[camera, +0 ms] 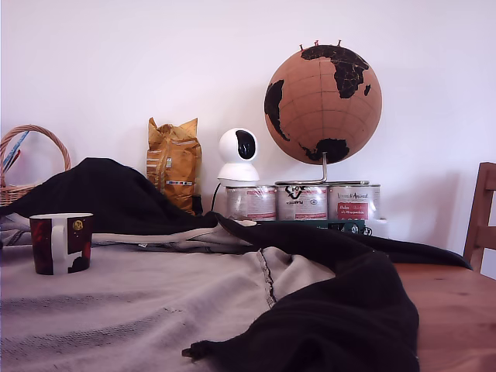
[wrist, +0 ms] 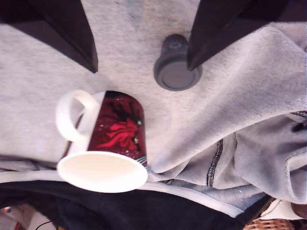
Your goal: Pick the grey coffee capsule and place it inside the red coffee cup
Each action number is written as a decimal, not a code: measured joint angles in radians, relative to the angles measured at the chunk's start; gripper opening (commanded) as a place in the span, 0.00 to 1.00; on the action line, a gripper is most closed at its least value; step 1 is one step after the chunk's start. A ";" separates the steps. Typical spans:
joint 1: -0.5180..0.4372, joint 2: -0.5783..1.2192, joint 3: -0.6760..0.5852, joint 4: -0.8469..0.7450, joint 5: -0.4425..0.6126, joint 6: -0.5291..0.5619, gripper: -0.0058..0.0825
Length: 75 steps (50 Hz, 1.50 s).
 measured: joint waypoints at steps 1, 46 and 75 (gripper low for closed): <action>0.005 0.011 0.006 0.000 0.003 0.000 0.68; 0.051 0.165 0.171 -0.018 0.137 0.025 0.27; 0.002 0.162 0.306 0.151 0.137 -0.079 0.27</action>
